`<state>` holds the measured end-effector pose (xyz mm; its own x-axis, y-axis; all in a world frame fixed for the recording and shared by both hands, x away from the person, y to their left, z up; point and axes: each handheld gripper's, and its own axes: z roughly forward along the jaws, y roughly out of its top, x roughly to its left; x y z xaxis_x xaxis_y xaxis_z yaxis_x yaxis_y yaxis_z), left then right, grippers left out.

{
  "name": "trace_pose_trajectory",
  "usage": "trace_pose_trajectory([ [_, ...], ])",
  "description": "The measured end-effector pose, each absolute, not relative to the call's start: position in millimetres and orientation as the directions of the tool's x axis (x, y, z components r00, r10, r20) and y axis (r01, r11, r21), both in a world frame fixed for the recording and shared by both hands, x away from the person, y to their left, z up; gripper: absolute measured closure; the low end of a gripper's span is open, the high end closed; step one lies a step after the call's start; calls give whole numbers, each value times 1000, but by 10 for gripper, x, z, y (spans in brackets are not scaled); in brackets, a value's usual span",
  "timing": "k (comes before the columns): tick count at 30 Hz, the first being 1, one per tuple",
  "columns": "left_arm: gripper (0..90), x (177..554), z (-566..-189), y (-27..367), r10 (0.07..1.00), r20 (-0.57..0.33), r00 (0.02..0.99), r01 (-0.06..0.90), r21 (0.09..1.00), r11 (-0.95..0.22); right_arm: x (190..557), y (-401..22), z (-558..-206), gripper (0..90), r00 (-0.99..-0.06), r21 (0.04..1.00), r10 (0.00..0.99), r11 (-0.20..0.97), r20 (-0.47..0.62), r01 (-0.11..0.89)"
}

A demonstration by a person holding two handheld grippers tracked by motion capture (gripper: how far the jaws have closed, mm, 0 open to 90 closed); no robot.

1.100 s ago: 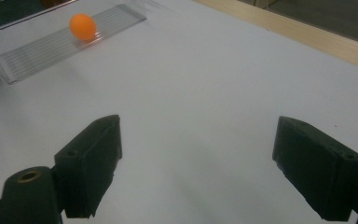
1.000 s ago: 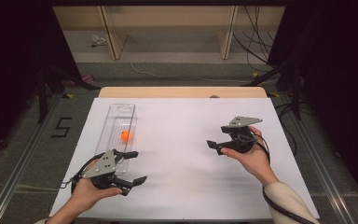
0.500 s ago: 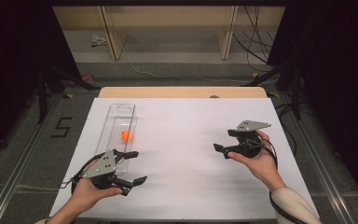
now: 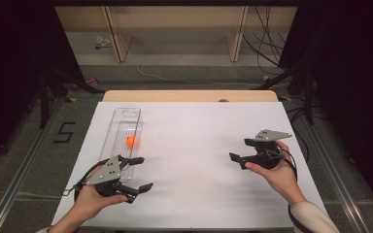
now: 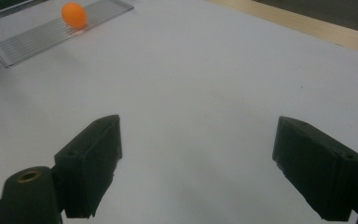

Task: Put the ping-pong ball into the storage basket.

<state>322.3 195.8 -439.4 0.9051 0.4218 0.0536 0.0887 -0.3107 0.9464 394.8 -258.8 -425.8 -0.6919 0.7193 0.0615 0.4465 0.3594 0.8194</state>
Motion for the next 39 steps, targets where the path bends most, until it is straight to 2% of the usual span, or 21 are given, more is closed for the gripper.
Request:
trace_pose_trajectory([
  [39,161,3233,-4389,1955,419,58,906,84,946,-313,3817,-2747,-4363,165,-678,822,729,328,93,465],
])
